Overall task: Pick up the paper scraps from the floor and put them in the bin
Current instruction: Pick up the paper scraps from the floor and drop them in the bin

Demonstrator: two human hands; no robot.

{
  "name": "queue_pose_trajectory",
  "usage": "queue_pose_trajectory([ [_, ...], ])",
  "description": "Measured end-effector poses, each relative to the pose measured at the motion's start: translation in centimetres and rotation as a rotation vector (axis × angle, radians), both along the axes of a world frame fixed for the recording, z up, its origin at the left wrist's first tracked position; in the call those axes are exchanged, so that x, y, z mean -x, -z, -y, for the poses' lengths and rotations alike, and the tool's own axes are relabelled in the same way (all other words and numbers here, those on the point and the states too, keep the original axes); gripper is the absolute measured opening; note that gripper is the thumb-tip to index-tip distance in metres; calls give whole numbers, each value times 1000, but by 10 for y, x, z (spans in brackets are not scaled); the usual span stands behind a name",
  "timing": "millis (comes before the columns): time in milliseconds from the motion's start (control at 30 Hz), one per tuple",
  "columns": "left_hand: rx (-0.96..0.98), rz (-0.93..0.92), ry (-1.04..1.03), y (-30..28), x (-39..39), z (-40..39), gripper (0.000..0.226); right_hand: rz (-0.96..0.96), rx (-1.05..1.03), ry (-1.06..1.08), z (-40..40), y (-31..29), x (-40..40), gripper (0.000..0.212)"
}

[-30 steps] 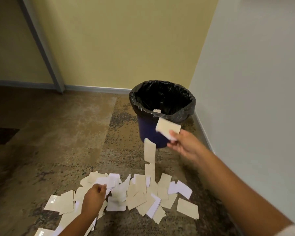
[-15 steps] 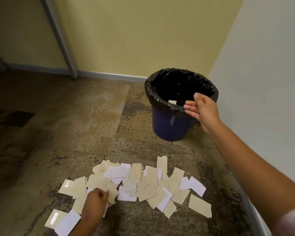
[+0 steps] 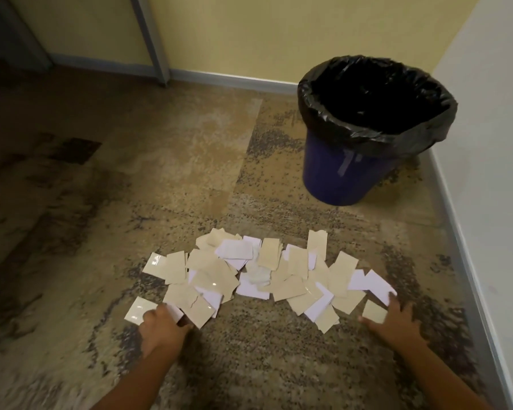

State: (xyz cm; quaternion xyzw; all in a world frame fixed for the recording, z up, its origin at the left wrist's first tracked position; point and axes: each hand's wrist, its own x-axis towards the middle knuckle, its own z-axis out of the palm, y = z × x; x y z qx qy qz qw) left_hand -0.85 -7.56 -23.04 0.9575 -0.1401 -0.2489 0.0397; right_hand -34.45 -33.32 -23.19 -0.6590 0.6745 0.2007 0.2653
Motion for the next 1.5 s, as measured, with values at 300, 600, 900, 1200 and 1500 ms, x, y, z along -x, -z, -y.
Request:
queue_pose_trajectory([
  [300,53,51,124,20,-10,-25,75,-31,195,-279,-46,4,4,61],
  [600,30,85,274,19,-15,-27,77,85,379,-104,-32,-19,-26,32],
  [900,15,-5,-55,19,-42,-35,77,112,75,-392,-54,-2,-72,35],
  [1200,129,-18,-193,16,-25,-27,31,362,-79,-213,-67,-6,-71,47],
  [1500,109,29,-97,18,-19,-30,92,577,-20,48,-76,-16,-44,40],
])
